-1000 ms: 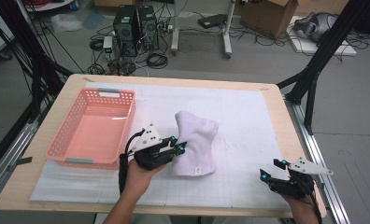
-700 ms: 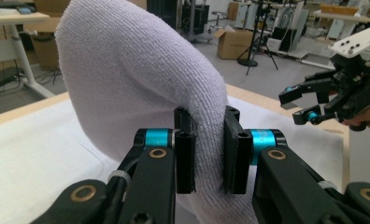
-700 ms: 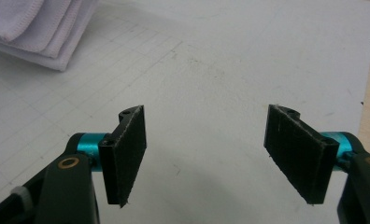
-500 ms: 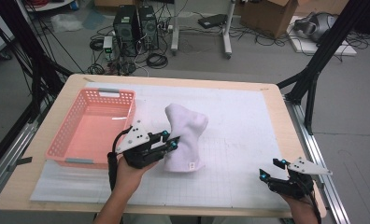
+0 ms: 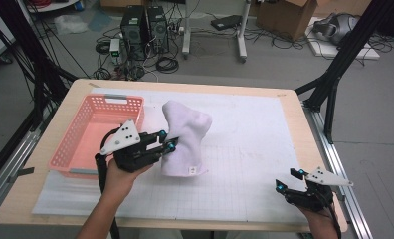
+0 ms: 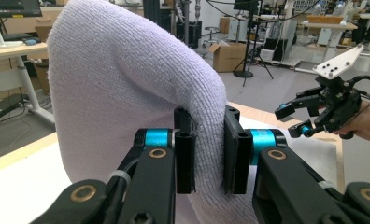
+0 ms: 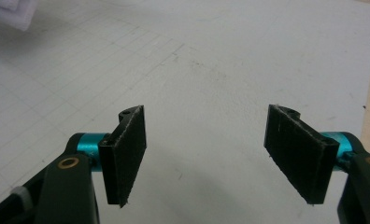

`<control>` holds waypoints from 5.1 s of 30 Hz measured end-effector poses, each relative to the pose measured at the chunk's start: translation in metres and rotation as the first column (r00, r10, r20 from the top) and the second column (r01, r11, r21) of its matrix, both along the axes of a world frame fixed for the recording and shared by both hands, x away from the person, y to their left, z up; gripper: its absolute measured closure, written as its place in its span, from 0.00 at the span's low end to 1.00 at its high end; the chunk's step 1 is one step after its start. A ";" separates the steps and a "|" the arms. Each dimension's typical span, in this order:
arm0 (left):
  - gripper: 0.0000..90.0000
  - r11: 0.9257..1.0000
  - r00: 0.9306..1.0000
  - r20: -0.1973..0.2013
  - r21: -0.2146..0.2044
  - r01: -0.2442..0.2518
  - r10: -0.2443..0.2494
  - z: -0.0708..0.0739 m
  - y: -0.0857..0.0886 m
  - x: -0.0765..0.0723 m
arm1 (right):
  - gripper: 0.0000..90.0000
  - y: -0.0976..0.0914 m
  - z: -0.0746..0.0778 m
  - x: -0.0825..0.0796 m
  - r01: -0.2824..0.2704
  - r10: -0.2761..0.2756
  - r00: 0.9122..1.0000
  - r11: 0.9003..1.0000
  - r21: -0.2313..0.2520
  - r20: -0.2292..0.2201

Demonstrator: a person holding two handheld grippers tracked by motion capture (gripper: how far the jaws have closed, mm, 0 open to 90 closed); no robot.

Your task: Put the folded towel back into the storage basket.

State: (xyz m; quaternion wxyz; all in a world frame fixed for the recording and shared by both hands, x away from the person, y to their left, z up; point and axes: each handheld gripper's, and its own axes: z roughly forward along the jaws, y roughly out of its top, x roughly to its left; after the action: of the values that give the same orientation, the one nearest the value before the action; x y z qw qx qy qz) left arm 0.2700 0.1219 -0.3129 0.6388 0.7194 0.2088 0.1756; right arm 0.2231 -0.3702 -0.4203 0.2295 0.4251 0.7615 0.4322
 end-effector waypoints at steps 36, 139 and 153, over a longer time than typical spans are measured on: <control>0.86 0.990 0.992 0.051 -0.084 -0.114 0.119 0.035 0.114 0.009 | 0.32 -0.001 0.002 0.002 0.014 -0.014 1.000 1.000 0.007 0.006; 0.83 0.940 0.938 -0.170 -0.109 -0.323 0.303 -0.055 0.237 0.041 | 0.32 0.005 -0.001 0.002 0.035 -0.035 0.999 0.999 -0.039 -0.009; 0.76 0.925 0.890 -0.272 0.000 -0.379 0.365 -0.051 0.236 0.044 | 0.32 0.004 0.000 0.001 0.036 -0.037 0.999 0.999 -0.039 -0.012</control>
State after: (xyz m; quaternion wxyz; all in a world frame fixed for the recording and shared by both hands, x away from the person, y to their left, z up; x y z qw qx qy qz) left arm 0.3136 0.3582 -0.3634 0.5781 0.6658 0.4315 0.1904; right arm 0.2239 -0.3662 -0.4206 0.2408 0.4370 0.7632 0.4106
